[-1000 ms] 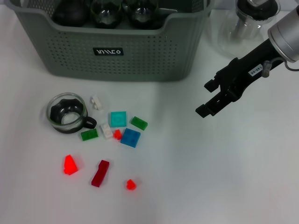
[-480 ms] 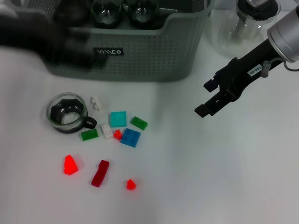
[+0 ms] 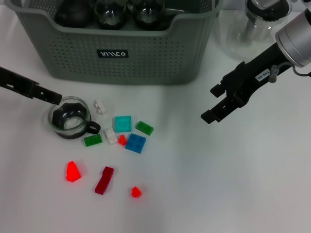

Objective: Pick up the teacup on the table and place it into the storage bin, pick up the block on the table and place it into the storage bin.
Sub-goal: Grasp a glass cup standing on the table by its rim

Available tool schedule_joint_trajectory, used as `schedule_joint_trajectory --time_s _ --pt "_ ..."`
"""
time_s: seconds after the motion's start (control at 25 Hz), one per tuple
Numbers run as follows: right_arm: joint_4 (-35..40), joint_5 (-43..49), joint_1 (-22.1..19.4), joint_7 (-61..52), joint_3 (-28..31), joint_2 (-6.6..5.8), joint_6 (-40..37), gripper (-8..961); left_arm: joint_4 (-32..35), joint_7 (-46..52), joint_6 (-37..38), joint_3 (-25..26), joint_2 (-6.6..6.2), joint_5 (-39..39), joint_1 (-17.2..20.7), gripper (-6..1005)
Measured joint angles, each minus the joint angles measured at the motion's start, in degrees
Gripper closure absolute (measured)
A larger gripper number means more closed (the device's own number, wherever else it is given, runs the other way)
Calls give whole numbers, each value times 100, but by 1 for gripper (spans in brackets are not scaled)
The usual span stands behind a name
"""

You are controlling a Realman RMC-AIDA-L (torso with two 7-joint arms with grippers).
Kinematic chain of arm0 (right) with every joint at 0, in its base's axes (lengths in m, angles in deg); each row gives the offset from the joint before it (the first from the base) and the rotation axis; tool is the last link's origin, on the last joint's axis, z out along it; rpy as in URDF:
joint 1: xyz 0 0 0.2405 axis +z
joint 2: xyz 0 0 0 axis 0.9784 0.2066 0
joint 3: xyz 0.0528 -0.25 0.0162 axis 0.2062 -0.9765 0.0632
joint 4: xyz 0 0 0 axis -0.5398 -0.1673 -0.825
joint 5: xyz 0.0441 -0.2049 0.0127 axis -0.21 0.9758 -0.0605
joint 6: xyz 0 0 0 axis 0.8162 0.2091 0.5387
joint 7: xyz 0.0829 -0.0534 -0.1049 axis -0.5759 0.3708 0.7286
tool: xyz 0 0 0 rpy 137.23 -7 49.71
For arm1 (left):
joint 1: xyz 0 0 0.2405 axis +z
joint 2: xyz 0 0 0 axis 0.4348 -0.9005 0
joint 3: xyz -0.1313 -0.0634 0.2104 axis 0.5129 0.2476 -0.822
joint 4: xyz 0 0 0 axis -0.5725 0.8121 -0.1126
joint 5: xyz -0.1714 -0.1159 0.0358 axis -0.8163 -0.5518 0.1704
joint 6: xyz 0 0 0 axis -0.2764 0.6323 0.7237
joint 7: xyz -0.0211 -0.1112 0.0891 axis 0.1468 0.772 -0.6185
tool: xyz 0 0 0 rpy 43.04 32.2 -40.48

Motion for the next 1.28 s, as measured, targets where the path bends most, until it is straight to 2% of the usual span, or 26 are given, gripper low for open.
schedule_joint_trajectory --time_s 0.16,0.32,0.64,0.96,1.16,1.28 --pt "-53 0 -21 30 -2 1 24 6 -472 235 -287 -204 78 473 -255 136" --pt "-97 0 -36 59 -4 1 56 6 -1019 450 -652 -457 86 804 -453 138" --pt "-155 135 -36 75 17 18 75 6 -1603 741 -1203 -901 -57 830 -463 139" --pt "-158 140 -34 75 22 19 74 7 -1946 861 -1593 -1212 -10 841 -433 140" --pt "-158 141 -34 80 23 19 74 7 -2126 1086 -1749 -1544 -53 845 -391 308" --pt "-157 141 -34 80 23 19 78 7 -2111 1112 -1816 -1627 -53 847 -351 365"
